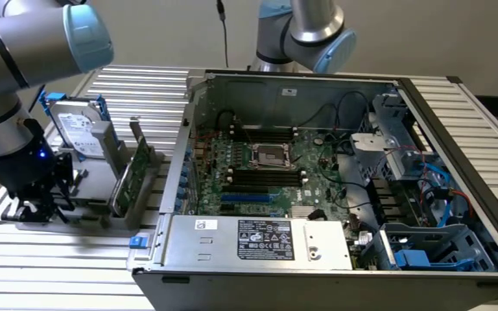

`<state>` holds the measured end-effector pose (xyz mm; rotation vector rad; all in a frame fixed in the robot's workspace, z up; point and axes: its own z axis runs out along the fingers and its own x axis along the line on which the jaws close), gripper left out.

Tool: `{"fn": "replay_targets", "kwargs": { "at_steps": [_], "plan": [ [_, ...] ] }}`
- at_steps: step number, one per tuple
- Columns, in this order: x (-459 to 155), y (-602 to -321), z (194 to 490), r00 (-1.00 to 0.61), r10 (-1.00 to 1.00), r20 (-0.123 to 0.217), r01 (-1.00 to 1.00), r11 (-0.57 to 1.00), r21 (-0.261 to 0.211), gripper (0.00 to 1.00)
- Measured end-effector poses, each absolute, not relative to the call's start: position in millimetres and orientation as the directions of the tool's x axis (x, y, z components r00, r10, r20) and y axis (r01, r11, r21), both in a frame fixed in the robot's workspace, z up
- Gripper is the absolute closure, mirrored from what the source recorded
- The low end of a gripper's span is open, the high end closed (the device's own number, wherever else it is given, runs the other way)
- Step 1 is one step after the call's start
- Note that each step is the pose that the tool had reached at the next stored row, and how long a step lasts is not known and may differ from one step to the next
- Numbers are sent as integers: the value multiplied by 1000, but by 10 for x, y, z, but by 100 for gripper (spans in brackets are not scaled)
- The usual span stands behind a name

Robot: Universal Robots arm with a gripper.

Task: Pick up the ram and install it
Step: 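Pick up the ram and move it above insertion slot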

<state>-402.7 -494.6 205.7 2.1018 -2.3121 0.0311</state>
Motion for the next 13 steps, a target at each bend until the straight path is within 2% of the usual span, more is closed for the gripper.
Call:
{"fn": "replay_targets", "kwargs": {
  "at_steps": [13],
  "plan": [
    [-4059,-4945,1943,-94,-995,21,-996,94,3,67]
  ]
}}
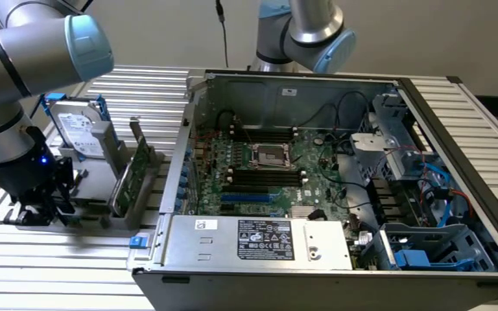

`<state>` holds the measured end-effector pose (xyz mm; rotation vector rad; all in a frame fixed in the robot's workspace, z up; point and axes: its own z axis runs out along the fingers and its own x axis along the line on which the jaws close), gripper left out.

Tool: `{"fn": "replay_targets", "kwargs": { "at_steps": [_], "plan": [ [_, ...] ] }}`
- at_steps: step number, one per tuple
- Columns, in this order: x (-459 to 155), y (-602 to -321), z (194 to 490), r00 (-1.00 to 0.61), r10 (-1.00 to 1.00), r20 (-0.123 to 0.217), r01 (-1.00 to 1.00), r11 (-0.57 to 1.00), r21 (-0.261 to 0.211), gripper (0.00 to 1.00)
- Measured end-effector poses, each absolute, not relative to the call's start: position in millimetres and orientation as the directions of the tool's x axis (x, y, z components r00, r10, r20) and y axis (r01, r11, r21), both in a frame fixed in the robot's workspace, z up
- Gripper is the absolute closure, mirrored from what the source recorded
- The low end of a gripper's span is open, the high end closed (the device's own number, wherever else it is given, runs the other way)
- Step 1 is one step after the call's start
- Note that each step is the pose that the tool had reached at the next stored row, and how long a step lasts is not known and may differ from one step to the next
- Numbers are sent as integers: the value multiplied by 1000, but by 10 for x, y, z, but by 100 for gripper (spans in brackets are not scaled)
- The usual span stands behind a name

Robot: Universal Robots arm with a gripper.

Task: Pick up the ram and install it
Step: 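Pick up the ram and move it above insertion slot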

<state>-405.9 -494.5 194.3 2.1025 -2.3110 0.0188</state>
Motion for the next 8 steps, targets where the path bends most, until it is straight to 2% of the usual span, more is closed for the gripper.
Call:
{"fn": "replay_targets", "kwargs": {
  "at_steps": [8],
  "plan": [
    [-4055,-4946,1939,-74,-997,20,-997,74,8,67]
  ]
}}
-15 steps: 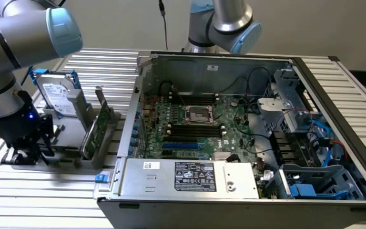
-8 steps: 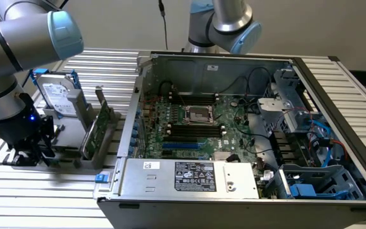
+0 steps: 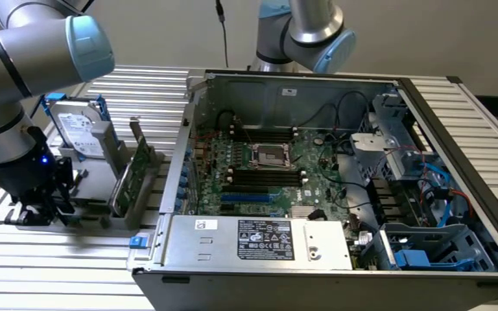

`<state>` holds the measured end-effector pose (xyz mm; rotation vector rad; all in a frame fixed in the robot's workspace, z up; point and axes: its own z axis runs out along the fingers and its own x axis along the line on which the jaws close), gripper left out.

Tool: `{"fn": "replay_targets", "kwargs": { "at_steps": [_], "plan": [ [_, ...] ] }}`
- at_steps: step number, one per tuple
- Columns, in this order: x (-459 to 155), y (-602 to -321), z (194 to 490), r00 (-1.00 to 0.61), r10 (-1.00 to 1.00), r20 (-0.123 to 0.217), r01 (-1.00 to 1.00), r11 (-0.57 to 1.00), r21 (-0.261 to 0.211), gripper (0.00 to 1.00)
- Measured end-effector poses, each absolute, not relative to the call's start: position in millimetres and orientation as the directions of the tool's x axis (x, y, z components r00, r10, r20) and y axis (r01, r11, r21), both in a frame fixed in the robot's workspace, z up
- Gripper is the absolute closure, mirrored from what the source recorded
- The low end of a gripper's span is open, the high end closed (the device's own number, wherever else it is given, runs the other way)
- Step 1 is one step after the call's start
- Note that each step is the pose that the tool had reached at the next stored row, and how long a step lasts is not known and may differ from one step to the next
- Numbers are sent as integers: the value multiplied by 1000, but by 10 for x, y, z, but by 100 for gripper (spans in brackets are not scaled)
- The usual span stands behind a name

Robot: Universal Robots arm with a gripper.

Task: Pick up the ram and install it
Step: 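Pick up the ram and move it above insertion slot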

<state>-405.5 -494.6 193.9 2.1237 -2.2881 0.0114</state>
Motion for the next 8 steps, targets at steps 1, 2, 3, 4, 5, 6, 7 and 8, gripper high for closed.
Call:
{"fn": "replay_targets", "kwargs": {
  "at_steps": [1,2,3,4,5,6,7,8],
  "plan": [
    [-4055,-4946,1939,-71,-997,20,-997,71,9,67],
    [-4055,-4946,1940,-69,-997,20,-998,69,9,67],
    [-4055,-4946,1940,-68,-997,20,-998,69,9,67],
    [-4055,-4946,1940,-68,-997,20,-998,68,9,67],
    [-4055,-4946,1940,-68,-997,20,-998,68,9,70],
    [-4055,-4946,1940,-68,-998,20,-998,68,9,76],
    [-4055,-4946,1940,-68,-998,20,-998,68,9,76],
    [-4055,-4946,1940,-68,-998,20,-998,68,9,82]
  ]
}}
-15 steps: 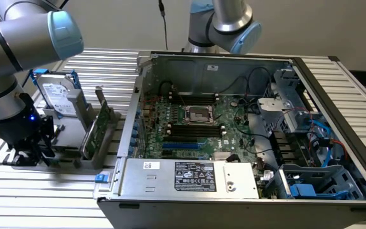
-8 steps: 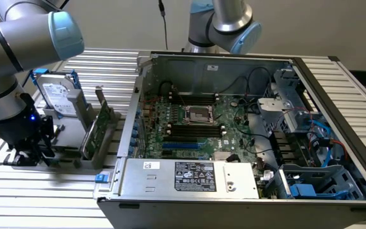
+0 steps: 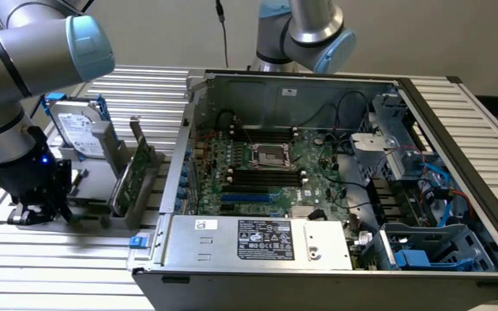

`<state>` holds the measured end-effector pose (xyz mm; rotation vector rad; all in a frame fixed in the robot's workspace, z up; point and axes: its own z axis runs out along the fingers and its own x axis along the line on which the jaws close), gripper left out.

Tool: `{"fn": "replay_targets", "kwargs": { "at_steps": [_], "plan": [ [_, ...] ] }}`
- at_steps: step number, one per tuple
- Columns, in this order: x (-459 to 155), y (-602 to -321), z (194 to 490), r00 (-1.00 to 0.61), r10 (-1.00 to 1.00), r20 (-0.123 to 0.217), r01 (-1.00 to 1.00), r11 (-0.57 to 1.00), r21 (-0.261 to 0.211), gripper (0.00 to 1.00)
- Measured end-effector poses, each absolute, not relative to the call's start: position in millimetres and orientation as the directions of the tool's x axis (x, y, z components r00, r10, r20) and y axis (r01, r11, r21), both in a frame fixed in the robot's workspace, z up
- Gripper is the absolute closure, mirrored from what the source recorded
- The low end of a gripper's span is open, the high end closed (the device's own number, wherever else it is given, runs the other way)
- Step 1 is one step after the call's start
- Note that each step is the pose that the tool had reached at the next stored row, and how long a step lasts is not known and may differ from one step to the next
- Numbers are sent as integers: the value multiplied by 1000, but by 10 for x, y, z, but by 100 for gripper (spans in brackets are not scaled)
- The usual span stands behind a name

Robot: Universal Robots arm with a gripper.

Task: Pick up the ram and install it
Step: 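Pick up the ram and move it above insertion slot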

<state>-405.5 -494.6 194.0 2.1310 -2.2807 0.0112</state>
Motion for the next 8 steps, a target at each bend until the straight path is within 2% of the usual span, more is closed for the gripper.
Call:
{"fn": "replay_targets", "kwargs": {
  "at_steps": [2,8],
  "plan": [
    [-4055,-4946,1940,-68,-998,20,-998,68,9,86],
    [-4055,-4946,1956,-68,-998,20,-998,68,9,86]
  ]
}}
